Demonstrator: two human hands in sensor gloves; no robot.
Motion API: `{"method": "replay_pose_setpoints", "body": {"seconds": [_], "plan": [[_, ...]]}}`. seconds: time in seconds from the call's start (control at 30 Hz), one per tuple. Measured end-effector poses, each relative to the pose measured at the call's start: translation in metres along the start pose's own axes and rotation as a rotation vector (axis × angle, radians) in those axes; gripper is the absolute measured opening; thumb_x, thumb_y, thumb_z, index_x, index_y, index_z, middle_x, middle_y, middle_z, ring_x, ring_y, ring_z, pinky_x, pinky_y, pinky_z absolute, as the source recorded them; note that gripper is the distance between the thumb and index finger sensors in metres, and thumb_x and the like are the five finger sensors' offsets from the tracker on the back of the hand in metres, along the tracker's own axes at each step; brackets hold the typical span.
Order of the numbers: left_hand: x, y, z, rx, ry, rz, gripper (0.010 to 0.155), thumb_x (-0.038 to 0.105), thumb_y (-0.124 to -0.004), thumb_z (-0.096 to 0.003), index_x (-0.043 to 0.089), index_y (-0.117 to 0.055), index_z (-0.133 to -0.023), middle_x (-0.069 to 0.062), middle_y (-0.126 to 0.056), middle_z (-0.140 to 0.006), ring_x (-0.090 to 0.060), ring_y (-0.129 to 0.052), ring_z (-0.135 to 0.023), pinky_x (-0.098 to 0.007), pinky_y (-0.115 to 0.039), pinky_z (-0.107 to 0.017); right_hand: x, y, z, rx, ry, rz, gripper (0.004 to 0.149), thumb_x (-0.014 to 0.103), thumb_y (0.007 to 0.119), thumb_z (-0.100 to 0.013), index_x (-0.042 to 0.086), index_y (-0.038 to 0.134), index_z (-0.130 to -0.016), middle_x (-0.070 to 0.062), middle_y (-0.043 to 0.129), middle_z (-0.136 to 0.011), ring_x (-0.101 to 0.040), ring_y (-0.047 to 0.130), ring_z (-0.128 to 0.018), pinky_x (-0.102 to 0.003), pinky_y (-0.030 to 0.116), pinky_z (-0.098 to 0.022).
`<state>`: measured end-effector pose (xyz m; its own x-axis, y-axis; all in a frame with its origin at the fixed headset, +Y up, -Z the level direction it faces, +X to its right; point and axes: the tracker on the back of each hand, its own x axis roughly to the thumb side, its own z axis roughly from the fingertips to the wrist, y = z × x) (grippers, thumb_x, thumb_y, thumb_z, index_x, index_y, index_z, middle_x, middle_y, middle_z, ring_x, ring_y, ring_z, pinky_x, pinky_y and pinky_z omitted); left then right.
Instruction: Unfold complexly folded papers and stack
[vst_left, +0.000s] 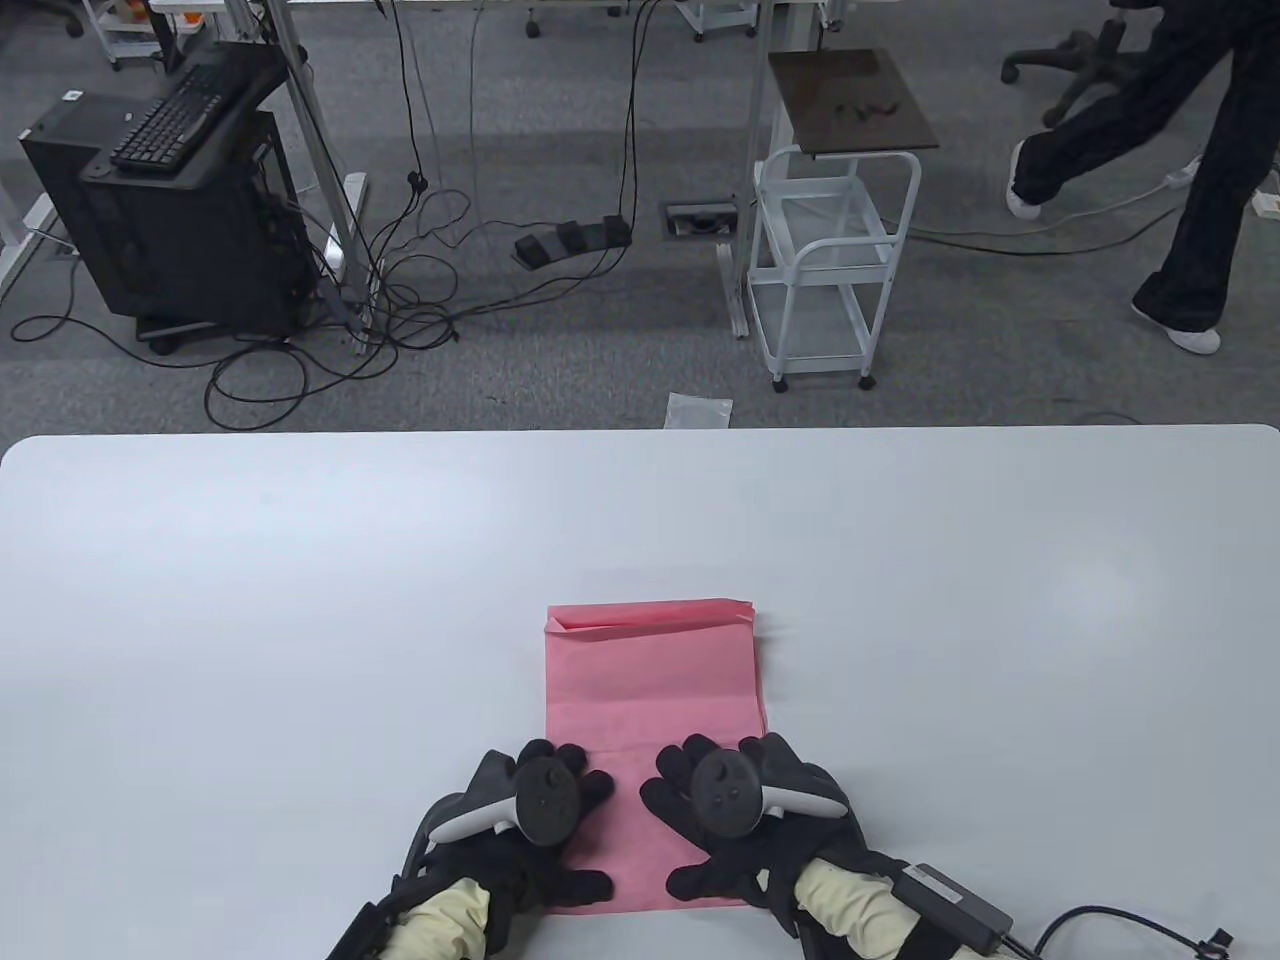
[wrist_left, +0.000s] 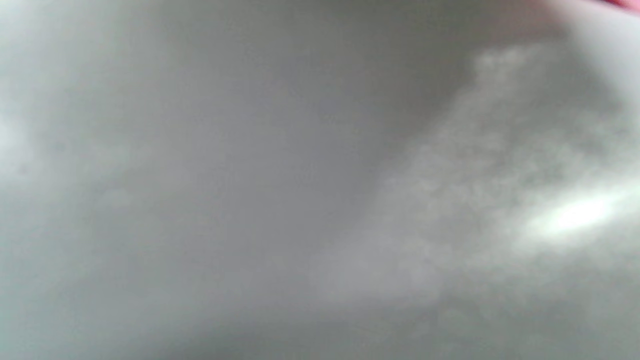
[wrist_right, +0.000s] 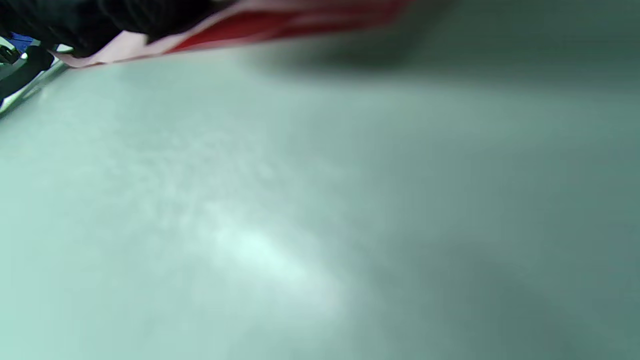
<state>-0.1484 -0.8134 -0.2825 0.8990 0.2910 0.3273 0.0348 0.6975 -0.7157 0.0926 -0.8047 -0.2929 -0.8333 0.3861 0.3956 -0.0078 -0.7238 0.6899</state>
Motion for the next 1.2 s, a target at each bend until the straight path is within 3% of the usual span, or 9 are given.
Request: {"method": "replay_pose_setpoints", "body": {"seconds": [0.13, 0.3, 0.43, 0.53, 0.67, 0.77, 0.97, 1.1, 1.2], "plan": [[0.0, 0.0, 0.0, -0.005, 0.006, 0.007, 0.094, 0.074, -0.057, -0.043, 0.046, 0.014, -0.097, 0.015, 0.034, -0.098, -0.021, 0.034, -0.092, -0.051, 0.02, -0.06, -0.023, -0.005, 0.016, -0.006, 0.066, 0.047, 0.077, 0.062, 0.062, -0.046, 0.051, 0.012, -0.103, 0.025, -0.005, -0.111, -0.004, -0.015, -0.1, -0.049, -0.016, -0.066], [0.0, 0.0, -0.001, -0.003, 0.006, 0.009, 0.093, 0.073, -0.058, -0.0429, 0.046, 0.014, -0.097, 0.015, 0.034, -0.098, -0.021, 0.034, -0.092, -0.051, 0.02, -0.06, -0.063, 0.0, 0.042, -0.057, 0.143, -0.123, 0.073, 0.059, 0.063, -0.048, 0.054, 0.016, -0.102, 0.029, -0.004, -0.11, 0.0, -0.014, -0.1, -0.048, -0.015, -0.066], [0.0, 0.0, 0.0, -0.004, 0.006, 0.008, 0.094, 0.073, -0.057, -0.0427, 0.045, 0.014, -0.096, 0.015, 0.034, -0.097, -0.021, 0.034, -0.091, -0.051, 0.02, -0.06, -0.052, -0.006, 0.042, -0.071, 0.132, -0.076, 0.073, 0.053, 0.065, -0.05, 0.046, 0.018, -0.105, 0.02, -0.001, -0.113, -0.01, -0.011, -0.102, -0.049, -0.012, -0.067], [0.0, 0.0, 0.0, -0.006, 0.006, 0.007, 0.094, 0.073, -0.057, -0.0426, 0.045, 0.014, -0.096, 0.015, 0.034, -0.097, -0.021, 0.035, -0.091, -0.051, 0.02, -0.06, -0.031, -0.014, 0.04, -0.156, 0.072, 0.019, 0.075, 0.05, 0.067, -0.05, 0.03, 0.028, -0.11, 0.012, 0.002, -0.115, -0.016, -0.009, -0.103, -0.051, -0.009, -0.068], [0.0, 0.0, -0.001, -0.008, 0.006, 0.007, 0.094, 0.073, -0.057, -0.0426, 0.045, 0.015, -0.096, 0.015, 0.034, -0.097, -0.021, 0.035, -0.091, -0.052, 0.02, -0.059, 0.006, -0.013, 0.014, -0.085, -0.063, -0.01, 0.075, 0.052, 0.067, -0.05, 0.037, 0.023, -0.108, 0.013, 0.0, -0.115, -0.015, -0.01, -0.103, -0.051, -0.011, -0.067], [0.0, 0.0, -0.001, -0.008, 0.005, 0.007, 0.094, 0.073, -0.057, -0.0426, 0.045, 0.015, -0.096, 0.014, 0.035, -0.097, -0.021, 0.035, -0.091, -0.052, 0.02, -0.059, 0.017, -0.013, -0.007, -0.049, -0.056, 0.051, 0.074, 0.051, 0.067, -0.05, 0.039, 0.023, -0.108, 0.015, 0.0, -0.115, -0.014, -0.009, -0.103, -0.05, -0.011, -0.067], [0.0, 0.0, -0.001, -0.011, -0.002, 0.002, 0.094, 0.073, -0.057, -0.0427, 0.044, 0.015, -0.096, 0.014, 0.035, -0.097, -0.022, 0.035, -0.09, -0.052, 0.02, -0.059, -0.026, -0.03, -0.019, -0.074, 0.088, -0.126, 0.067, 0.053, 0.066, -0.049, 0.051, 0.025, -0.103, 0.03, 0.005, -0.111, 0.001, -0.007, -0.102, -0.046, -0.014, -0.067], [0.001, 0.0, -0.001, -0.01, -0.003, 0.001, 0.094, 0.073, -0.057, -0.0427, 0.044, 0.015, -0.096, 0.014, 0.035, -0.097, -0.022, 0.035, -0.091, -0.052, 0.02, -0.059, -0.066, -0.046, -0.011, -0.144, 0.217, -0.234, 0.06, 0.051, 0.065, -0.051, 0.054, 0.032, -0.101, 0.031, 0.008, -0.112, 0.001, -0.005, -0.103, -0.046, -0.013, -0.068], [0.001, 0.0, -0.001, -0.01, -0.002, 0.0, 0.094, 0.073, -0.057, -0.0427, 0.044, 0.015, -0.096, 0.013, 0.035, -0.097, -0.023, 0.035, -0.091, -0.052, 0.02, -0.059, -0.077, -0.048, -0.009, -0.16, 0.248, -0.271, 0.06, 0.051, 0.065, -0.051, 0.054, 0.031, -0.101, 0.032, 0.006, -0.111, 0.002, -0.007, -0.103, -0.046, -0.014, -0.068]]}}
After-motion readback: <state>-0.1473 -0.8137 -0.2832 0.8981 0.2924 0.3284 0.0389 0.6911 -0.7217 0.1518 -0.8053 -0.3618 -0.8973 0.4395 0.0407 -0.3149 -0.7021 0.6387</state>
